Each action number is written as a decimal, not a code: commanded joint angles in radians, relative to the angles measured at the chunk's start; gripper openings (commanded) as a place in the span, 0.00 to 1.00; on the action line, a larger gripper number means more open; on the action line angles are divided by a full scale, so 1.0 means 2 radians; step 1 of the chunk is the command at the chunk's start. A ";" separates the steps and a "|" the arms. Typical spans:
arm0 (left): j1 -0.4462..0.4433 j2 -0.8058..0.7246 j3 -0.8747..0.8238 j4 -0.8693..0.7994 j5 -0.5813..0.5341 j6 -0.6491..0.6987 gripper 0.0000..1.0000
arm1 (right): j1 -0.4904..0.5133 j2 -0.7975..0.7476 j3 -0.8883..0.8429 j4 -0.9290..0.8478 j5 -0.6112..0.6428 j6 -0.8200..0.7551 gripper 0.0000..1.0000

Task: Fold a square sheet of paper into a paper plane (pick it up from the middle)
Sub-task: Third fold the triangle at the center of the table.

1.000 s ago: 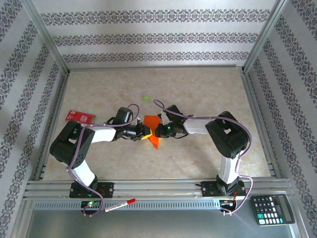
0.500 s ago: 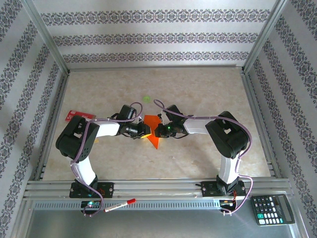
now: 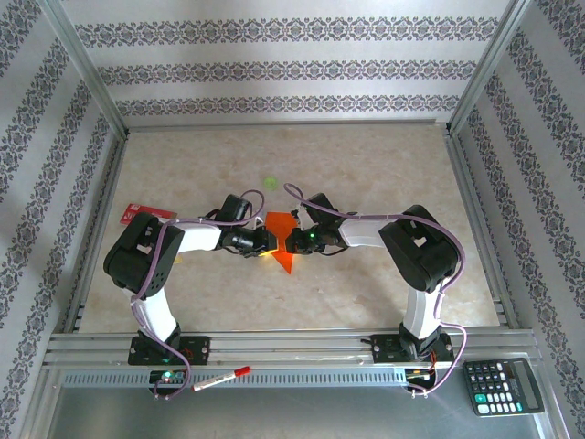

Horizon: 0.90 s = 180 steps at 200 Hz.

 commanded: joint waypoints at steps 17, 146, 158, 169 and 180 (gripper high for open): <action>0.005 0.029 -0.008 -0.036 -0.043 0.018 0.15 | -0.007 0.021 -0.008 -0.056 0.038 -0.003 0.07; 0.004 0.049 -0.028 -0.010 -0.055 0.009 0.00 | 0.042 -0.117 -0.031 -0.069 0.005 0.005 0.14; 0.004 0.050 -0.028 -0.011 -0.056 0.009 0.00 | 0.061 -0.105 -0.022 -0.062 0.000 0.009 0.12; 0.004 0.051 -0.028 -0.010 -0.056 0.010 0.00 | 0.072 -0.091 -0.010 -0.062 -0.001 0.011 0.11; 0.004 0.052 -0.028 -0.011 -0.056 0.011 0.00 | 0.078 -0.076 -0.001 -0.059 -0.001 0.012 0.10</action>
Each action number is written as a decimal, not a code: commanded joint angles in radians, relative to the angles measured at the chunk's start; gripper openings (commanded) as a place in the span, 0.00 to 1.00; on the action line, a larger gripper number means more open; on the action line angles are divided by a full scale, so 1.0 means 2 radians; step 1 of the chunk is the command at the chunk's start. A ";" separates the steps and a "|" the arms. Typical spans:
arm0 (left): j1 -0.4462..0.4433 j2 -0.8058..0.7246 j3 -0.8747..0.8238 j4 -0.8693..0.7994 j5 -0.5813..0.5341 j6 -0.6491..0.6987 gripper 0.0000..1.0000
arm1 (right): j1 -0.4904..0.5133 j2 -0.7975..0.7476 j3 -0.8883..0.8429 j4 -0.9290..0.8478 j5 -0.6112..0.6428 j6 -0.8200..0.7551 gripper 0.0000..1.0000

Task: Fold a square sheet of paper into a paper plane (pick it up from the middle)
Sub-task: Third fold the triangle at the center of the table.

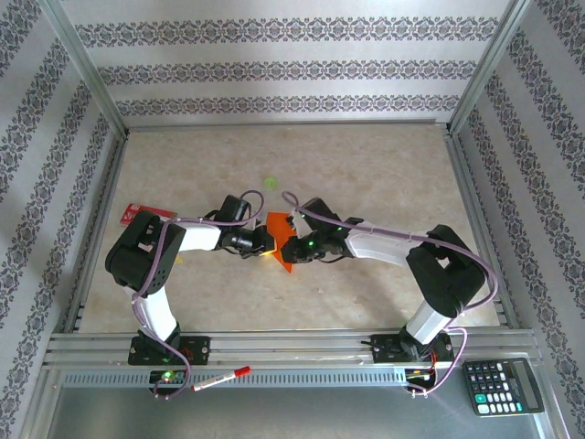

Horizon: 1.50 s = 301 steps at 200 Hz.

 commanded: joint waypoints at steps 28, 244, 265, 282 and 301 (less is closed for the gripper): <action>0.001 0.041 -0.023 -0.028 -0.062 0.011 0.00 | 0.015 0.060 0.042 0.002 -0.002 0.000 0.08; 0.001 0.039 -0.017 -0.057 -0.077 0.035 0.00 | -0.018 0.078 -0.039 -0.059 0.006 -0.023 0.02; 0.001 0.041 -0.017 -0.059 -0.079 0.038 0.00 | -0.017 0.077 -0.055 -0.047 -0.005 -0.006 0.01; 0.001 0.042 -0.015 -0.061 -0.078 0.038 0.00 | -0.014 0.073 -0.066 -0.044 -0.006 0.002 0.00; 0.001 0.044 -0.014 -0.062 -0.078 0.039 0.00 | -0.012 0.064 -0.080 -0.039 -0.004 0.009 0.00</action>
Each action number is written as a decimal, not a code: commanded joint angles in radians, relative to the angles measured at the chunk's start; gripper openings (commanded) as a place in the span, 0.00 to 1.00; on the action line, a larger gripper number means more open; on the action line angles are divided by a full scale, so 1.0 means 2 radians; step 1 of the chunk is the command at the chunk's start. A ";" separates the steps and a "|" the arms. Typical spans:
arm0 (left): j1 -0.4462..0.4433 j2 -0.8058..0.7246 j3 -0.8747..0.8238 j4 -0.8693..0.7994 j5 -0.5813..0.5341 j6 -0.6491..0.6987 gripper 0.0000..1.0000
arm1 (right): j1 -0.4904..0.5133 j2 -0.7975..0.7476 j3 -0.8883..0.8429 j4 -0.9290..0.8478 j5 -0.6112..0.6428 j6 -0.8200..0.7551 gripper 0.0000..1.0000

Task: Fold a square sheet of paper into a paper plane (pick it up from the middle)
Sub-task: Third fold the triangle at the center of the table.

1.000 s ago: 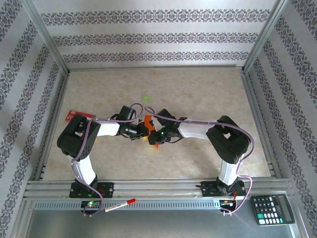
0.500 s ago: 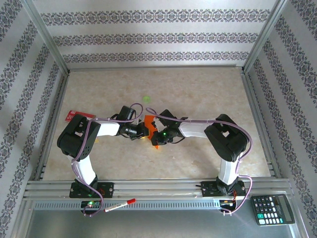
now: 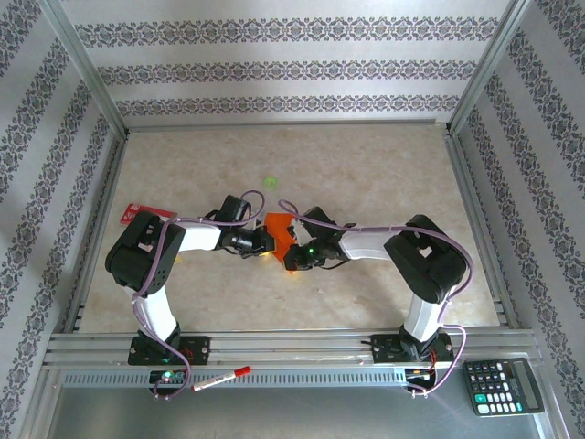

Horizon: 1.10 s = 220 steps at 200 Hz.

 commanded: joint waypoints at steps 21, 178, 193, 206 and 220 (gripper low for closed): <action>0.001 0.044 -0.013 -0.061 -0.078 0.026 0.00 | 0.006 -0.005 -0.061 -0.093 0.014 0.023 0.00; 0.001 0.042 -0.015 -0.059 -0.076 0.023 0.00 | 0.000 -0.087 -0.017 -0.041 -0.013 0.056 0.00; 0.001 0.041 -0.015 -0.059 -0.075 0.023 0.00 | 0.003 -0.066 0.003 -0.037 -0.008 0.059 0.00; 0.000 0.042 -0.015 -0.059 -0.074 0.023 0.00 | 0.004 -0.048 0.018 -0.034 -0.007 0.060 0.00; 0.001 0.041 -0.014 -0.060 -0.074 0.023 0.00 | 0.005 -0.027 0.035 -0.034 -0.006 0.059 0.00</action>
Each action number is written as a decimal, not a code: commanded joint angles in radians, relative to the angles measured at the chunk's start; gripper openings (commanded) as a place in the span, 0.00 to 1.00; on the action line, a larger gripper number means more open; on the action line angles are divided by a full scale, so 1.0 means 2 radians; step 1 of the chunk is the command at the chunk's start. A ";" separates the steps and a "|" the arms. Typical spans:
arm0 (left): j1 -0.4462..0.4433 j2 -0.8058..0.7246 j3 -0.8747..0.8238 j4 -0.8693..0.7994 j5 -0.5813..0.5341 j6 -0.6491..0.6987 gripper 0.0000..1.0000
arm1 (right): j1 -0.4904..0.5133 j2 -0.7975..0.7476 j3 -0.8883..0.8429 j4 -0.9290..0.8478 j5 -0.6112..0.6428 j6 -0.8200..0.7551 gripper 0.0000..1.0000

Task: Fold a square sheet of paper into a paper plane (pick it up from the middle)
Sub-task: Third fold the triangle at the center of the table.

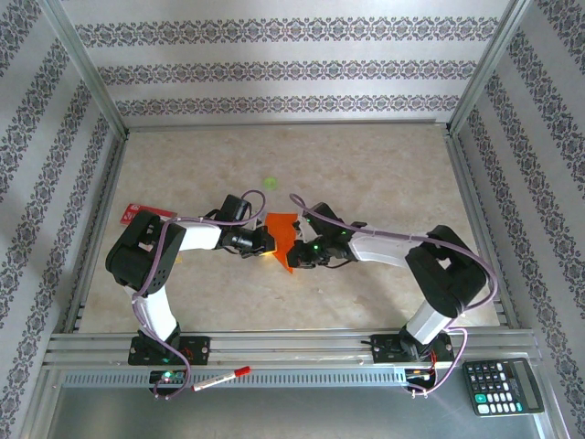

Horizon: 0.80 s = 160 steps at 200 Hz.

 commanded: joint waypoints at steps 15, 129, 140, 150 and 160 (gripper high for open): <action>0.001 0.040 -0.021 -0.050 -0.075 0.014 0.00 | 0.006 0.049 0.036 0.008 -0.003 0.005 0.00; 0.001 0.036 -0.012 -0.053 -0.066 0.011 0.00 | -0.016 0.099 0.027 0.004 0.000 -0.015 0.00; 0.001 0.032 -0.010 -0.053 -0.064 0.008 0.02 | -0.017 0.102 0.023 0.005 0.000 -0.016 0.00; 0.001 0.028 -0.006 -0.053 -0.061 0.006 0.04 | -0.017 0.103 0.019 0.005 0.002 -0.017 0.00; 0.001 0.021 0.000 -0.053 -0.057 0.003 0.07 | -0.017 0.103 0.014 0.005 0.003 -0.017 0.00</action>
